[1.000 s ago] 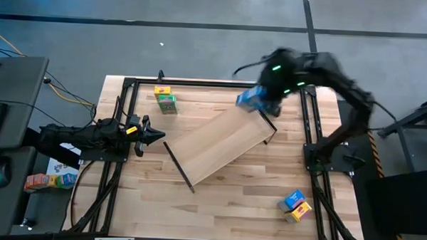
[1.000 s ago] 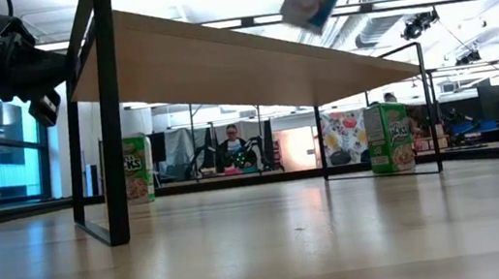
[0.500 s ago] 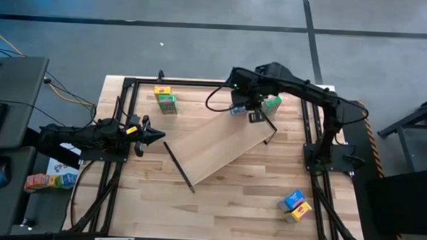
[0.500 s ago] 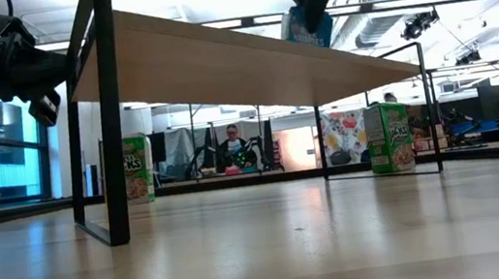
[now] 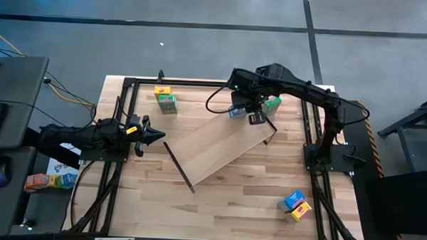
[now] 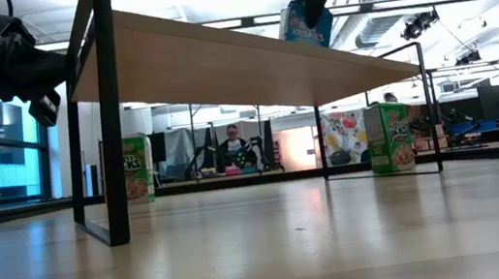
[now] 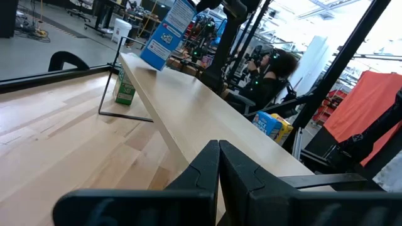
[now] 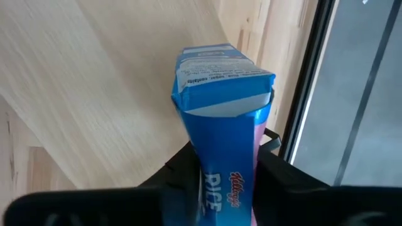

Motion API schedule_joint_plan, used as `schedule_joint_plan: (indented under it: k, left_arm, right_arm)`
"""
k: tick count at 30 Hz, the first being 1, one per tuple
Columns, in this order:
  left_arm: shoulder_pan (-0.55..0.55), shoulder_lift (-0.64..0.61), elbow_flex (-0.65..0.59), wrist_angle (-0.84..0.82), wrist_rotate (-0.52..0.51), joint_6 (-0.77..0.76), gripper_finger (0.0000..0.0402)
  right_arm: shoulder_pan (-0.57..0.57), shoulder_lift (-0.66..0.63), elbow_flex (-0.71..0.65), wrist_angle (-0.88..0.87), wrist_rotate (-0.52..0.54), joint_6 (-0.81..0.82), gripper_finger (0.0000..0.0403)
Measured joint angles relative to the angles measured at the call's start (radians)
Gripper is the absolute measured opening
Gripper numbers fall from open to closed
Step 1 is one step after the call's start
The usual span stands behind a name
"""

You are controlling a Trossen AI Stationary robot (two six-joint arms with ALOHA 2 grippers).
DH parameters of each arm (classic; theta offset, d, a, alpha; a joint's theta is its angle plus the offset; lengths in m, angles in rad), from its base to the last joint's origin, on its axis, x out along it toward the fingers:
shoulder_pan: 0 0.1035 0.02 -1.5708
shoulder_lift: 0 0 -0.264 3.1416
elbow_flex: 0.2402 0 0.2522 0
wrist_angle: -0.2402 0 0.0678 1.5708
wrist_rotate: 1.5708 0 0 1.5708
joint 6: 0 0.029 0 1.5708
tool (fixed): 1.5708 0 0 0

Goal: Stack cereal on shelf
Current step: Put the top blue cereal box on the shelf

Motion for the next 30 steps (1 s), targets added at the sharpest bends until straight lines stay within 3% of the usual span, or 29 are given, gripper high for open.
schedule_joint_plan:
  k: [10,30]
  left_arm:
    - [0.0,0.0,0.0,0.0,0.0,0.0,0.0003]
    - [0.0,0.0,0.0,0.0,0.0,0.0,0.0003]
  right_arm:
    - [0.002,-0.02,0.0,0.0,-0.032,0.03,0.0168]
    - [0.0,-0.063,0.062,0.0,0.086,0.022,0.0172]
